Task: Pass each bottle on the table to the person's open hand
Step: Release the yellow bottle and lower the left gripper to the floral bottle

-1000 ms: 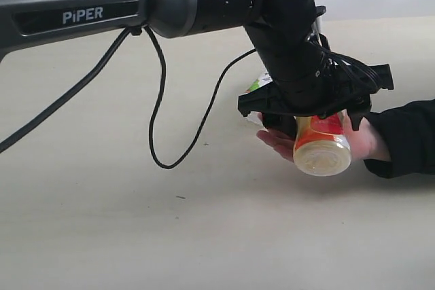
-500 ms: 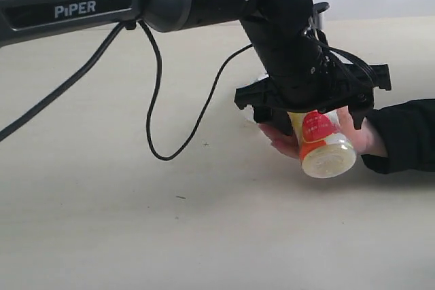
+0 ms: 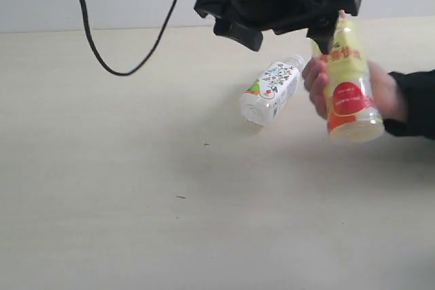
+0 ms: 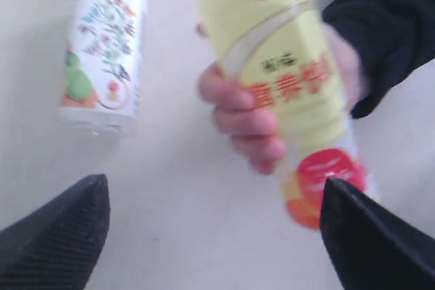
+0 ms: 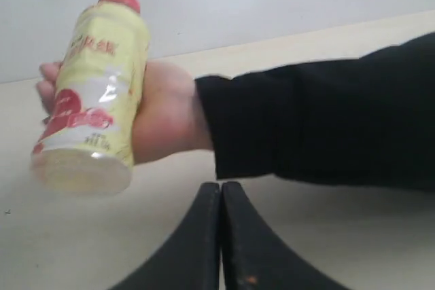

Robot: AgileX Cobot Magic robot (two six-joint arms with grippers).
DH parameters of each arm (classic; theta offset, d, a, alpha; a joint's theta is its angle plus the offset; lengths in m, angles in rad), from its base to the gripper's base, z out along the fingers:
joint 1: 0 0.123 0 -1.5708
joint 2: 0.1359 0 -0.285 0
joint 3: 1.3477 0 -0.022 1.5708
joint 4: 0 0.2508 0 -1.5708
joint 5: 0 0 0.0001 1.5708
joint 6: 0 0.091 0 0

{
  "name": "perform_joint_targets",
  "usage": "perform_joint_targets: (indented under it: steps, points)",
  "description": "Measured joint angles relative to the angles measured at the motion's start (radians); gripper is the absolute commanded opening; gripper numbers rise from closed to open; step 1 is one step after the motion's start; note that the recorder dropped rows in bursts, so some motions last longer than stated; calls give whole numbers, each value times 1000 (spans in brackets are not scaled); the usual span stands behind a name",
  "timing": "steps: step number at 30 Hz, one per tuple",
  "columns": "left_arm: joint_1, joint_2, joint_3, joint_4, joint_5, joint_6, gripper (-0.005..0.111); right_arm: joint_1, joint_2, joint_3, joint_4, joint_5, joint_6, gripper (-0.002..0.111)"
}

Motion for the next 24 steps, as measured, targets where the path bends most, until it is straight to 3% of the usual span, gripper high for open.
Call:
perform_joint_targets:
  steps: [7,19,24]
  points:
    - [5,-5,0,236,0,108,81,0,0,0,0,0,0,0]
    - [15,141,0,358,-220,151,81,0,0,0,0,0,0,0]
    - [36,227,0,380,-299,105,95,0,0,0,0,0,0,0]
